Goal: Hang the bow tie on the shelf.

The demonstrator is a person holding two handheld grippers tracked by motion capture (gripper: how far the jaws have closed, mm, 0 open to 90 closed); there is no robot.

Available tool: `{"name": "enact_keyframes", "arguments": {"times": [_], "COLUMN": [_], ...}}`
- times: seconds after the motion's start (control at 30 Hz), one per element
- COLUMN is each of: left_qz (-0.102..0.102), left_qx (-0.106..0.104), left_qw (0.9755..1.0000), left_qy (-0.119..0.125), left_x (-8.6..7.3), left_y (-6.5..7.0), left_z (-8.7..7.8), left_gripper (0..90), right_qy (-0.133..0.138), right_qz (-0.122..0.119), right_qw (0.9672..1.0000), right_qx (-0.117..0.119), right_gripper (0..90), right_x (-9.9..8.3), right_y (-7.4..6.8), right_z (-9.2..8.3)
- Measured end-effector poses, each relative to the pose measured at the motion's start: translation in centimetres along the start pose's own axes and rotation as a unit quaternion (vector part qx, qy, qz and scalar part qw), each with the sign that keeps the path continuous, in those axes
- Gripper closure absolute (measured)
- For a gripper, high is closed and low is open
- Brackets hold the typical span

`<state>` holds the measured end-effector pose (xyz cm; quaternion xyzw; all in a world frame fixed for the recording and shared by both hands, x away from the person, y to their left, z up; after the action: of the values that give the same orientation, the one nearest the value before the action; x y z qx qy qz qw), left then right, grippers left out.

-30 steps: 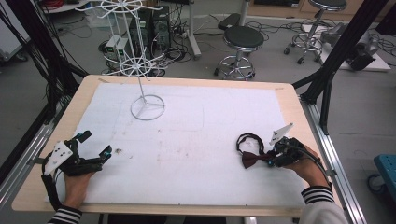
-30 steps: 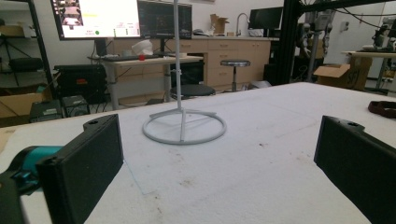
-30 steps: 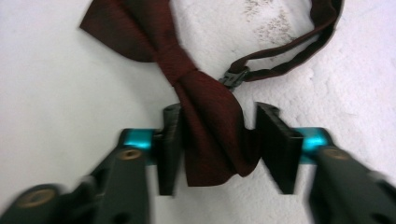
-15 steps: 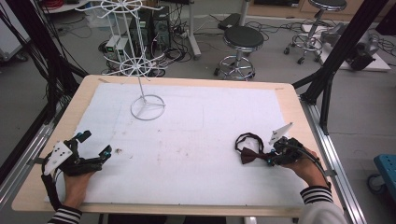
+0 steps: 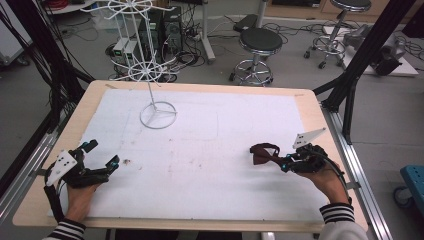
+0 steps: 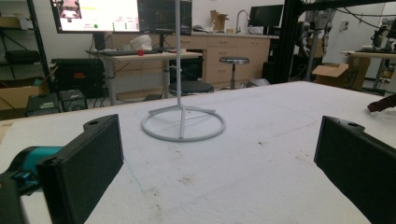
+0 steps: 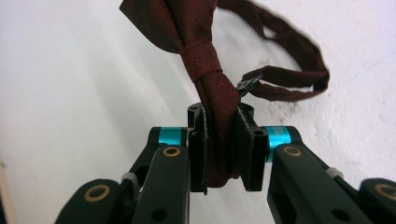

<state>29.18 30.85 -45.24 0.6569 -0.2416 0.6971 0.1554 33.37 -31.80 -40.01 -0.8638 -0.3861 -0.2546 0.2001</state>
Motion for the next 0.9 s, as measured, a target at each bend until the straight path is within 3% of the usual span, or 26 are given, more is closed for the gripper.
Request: {"name": "enact_keyframes", "arguments": {"times": [0.07,0.1,0.23,0.5,0.63,0.7,0.77,0.9], "left_qz": [0.004,0.008,0.007,-0.002,-0.008,-0.007,-0.008,-0.003], "left_qx": [0.003,-0.001,-0.009,-0.041,-0.074,-0.098,-0.103,-0.123], "left_qw": [1.0000,0.9998,0.9996,0.9980,0.9953,0.9924,0.9921,0.9896], "left_qy": [-0.005,-0.017,-0.027,-0.048,-0.061,-0.074,-0.071,-0.075], "left_x": [0.1,0.3,0.8,2.5,3.6,4.4,4.8,6.0], "left_y": [0.0,0.0,0.0,-0.4,-0.4,-0.3,-0.2,0.0], "left_z": [0.0,0.2,0.4,1.3,1.8,2.5,2.7,3.6], "left_gripper": [1.7,1.7,1.7,1.7,1.7,1.7,1.7,1.7], "right_qy": [0.010,0.028,0.043,0.075,0.084,0.093,0.098,0.122], "right_qz": [0.002,0.001,-0.001,-0.012,-0.021,-0.026,-0.028,-0.039], "right_qw": [0.9999,0.9995,0.9989,0.9957,0.9942,0.9929,0.9922,0.9875], "right_qx": [0.003,0.012,0.021,0.054,0.063,0.070,0.073,0.091], "right_gripper": [77.1,77.1,77.1,77.1,77.1,77.1,77.1,77.0], "right_x": [0.2,0.6,1.2,3.3,4.2,4.9,5.2,6.9], "right_y": [-0.1,-0.6,-1.1,-2.8,-3.4,-4.1,-4.3,-5.5], "right_z": [-0.1,-0.2,0.0,1.1,1.3,1.5,1.6,2.2]}}
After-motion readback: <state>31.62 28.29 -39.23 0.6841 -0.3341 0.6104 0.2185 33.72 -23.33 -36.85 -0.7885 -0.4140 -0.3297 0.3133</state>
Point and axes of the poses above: each handheld gripper's, and its own axes: z roughly forward along the jaws, x roughly out of its top, y roughly to its right, the point moved 2 cm from there along z, roughly forward along the jaws, and after that the axes turned 9 degrees about z, right-handed, at the moved point
